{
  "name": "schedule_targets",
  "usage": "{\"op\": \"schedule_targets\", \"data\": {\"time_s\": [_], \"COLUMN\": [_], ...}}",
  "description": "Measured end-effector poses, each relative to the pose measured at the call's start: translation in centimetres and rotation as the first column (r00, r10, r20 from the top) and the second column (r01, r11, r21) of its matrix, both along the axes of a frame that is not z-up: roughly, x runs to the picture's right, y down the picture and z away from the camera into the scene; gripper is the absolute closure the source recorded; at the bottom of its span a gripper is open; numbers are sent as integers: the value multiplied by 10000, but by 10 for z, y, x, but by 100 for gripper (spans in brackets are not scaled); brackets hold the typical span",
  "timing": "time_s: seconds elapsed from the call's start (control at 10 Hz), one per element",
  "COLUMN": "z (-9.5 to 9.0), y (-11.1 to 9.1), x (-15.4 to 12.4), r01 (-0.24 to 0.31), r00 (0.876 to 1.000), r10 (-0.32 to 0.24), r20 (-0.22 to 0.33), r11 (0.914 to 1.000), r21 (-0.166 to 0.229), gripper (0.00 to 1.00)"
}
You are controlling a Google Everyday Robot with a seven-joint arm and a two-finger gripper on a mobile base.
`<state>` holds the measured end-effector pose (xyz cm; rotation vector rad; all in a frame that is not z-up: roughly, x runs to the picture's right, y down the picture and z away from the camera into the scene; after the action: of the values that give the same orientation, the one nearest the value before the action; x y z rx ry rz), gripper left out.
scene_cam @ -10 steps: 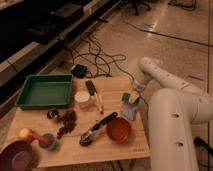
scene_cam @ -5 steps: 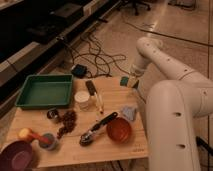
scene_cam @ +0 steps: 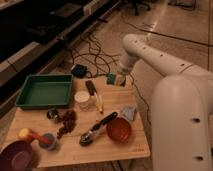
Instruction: Place sponge in tray
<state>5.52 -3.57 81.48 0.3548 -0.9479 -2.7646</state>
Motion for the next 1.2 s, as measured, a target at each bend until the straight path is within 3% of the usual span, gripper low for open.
{"op": "schedule_targets", "data": {"time_s": [0.2, 0.4, 0.5, 0.6, 0.7, 0.8, 1.2], "z": [-19, -34, -36, -38, -40, -41, -40], "y": [24, 44, 48, 53, 56, 57, 57], "x": [-41, -87, -100, -121, -133, -137, -137], "r01": [548, 1246, 1529, 2073, 2339, 2439, 2404], "r00": [9976, 9852, 9745, 9456, 9249, 9158, 9161], "r10": [-568, -1387, -1767, -2538, -2966, -3134, -3106], "r20": [398, 1011, 1383, 2036, 2381, 2510, 2534], "r11": [9972, 9830, 9740, 9523, 9372, 9308, 9316], "r21": [499, 1347, 1671, 2239, 2587, 2722, 2726], "gripper": [82, 82, 82, 82, 82, 82, 82]}}
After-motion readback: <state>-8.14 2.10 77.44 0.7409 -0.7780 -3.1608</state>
